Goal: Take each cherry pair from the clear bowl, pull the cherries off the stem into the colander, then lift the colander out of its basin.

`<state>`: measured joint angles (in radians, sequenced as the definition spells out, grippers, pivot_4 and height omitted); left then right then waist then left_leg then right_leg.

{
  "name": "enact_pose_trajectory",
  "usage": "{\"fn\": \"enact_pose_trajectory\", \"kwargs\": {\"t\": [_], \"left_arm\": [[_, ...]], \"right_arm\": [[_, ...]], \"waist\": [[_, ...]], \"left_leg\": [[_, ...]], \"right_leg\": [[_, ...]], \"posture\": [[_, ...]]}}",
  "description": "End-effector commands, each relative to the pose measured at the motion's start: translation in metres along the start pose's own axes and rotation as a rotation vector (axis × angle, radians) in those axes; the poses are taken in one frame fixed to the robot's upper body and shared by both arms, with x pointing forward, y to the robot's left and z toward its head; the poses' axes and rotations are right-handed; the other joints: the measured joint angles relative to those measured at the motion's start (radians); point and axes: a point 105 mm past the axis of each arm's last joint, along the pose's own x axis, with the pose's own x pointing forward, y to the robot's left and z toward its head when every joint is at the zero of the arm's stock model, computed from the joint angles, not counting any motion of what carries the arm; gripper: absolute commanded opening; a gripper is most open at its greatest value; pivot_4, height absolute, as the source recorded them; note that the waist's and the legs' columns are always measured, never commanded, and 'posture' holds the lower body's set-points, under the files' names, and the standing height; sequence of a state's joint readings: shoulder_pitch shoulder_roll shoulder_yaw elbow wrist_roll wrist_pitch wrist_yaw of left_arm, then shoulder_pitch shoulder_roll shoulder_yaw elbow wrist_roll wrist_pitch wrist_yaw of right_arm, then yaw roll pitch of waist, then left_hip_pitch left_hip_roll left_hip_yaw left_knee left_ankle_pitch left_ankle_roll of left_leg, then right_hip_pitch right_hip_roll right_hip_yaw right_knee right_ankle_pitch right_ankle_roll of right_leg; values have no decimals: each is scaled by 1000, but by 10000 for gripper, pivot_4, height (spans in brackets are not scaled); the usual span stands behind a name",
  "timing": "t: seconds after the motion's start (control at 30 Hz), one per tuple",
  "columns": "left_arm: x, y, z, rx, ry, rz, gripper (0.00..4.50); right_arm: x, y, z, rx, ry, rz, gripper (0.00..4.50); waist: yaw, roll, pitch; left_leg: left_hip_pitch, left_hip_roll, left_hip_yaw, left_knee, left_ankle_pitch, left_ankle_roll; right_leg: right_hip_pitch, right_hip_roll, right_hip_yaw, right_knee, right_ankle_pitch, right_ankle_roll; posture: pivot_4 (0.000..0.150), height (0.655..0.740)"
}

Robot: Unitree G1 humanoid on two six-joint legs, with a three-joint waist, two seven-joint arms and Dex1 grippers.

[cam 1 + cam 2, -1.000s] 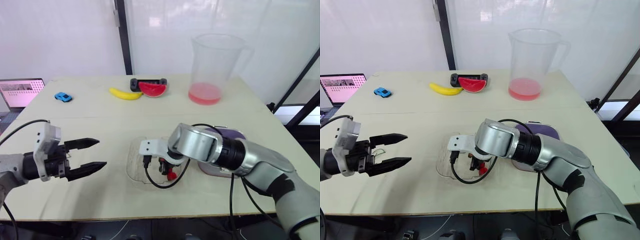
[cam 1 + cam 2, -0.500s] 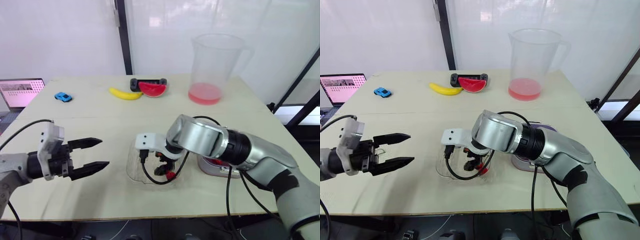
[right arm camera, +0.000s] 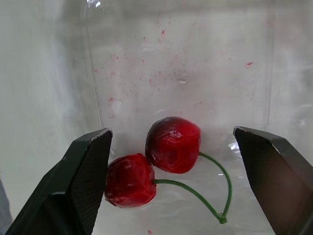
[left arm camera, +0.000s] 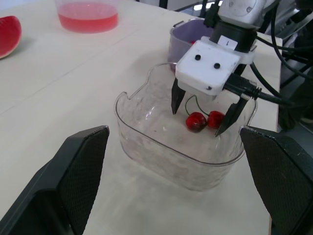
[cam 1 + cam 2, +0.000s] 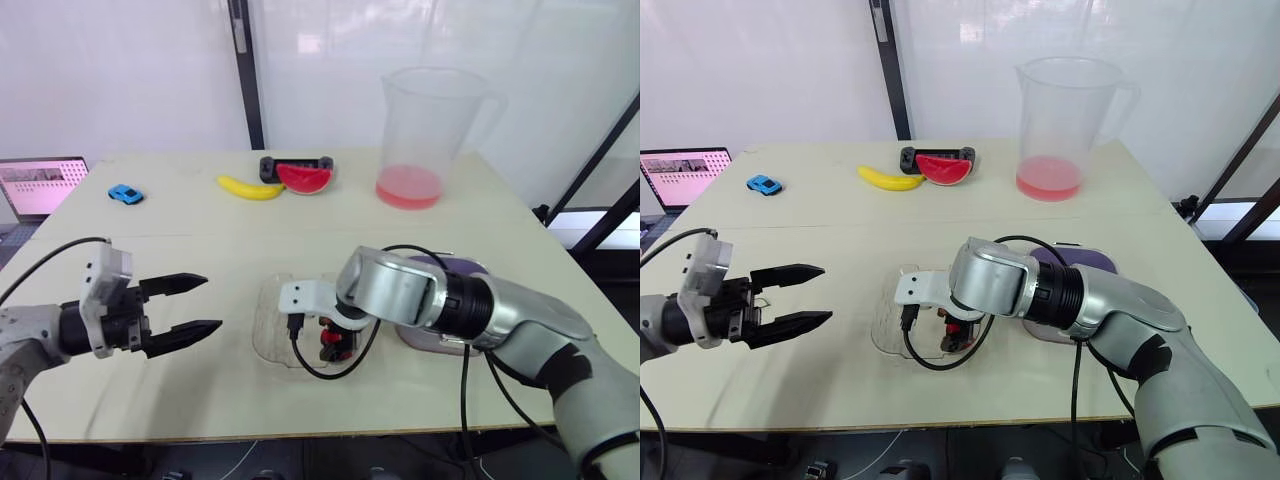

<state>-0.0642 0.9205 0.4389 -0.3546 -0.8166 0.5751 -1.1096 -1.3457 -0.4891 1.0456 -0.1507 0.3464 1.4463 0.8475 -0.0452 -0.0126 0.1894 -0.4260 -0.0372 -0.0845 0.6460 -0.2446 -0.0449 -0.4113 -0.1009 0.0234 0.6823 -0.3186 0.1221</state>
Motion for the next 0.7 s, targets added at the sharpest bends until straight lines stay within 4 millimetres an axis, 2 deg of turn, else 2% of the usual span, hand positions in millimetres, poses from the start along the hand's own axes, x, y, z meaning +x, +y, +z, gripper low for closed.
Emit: {"fn": "enact_pose_trajectory", "kwargs": {"t": [0.03,0.07,0.17,0.43,0.7], "left_arm": [[0,-2,6,23,-19,2,45000],[0,-3,6,22,-20,1,45000],[1,-3,7,22,-19,0,45000],[0,-1,10,31,-18,3,45000],[-1,-1,9,36,-5,3,45000]], "right_arm": [[-3,-3,4,-12,-9,-26,28455],[-3,-4,4,-11,-9,-29,23833],[-4,-5,7,-13,-22,-34,23833],[-7,1,27,-158,-105,-34,23833],[-8,2,11,-131,-19,-9,23833]], "waist": [[0,0,0],[1,0,0],[1,0,0],[0,0,0],[0,0,0]], "left_leg": [[0,0,0,0,0,0],[0,0,0,0,0,0],[0,0,0,0,0,0],[0,0,0,0,0,0],[0,0,0,0,0,0]], "right_leg": [[0,0,0,0,0,0],[0,0,0,0,0,0],[0,0,0,0,0,0],[0,0,0,0,0,0],[0,0,0,0,0,0]], "posture": [[1500,7400],[1500,7400],[1500,7400],[1500,7400],[1500,7400]]}}
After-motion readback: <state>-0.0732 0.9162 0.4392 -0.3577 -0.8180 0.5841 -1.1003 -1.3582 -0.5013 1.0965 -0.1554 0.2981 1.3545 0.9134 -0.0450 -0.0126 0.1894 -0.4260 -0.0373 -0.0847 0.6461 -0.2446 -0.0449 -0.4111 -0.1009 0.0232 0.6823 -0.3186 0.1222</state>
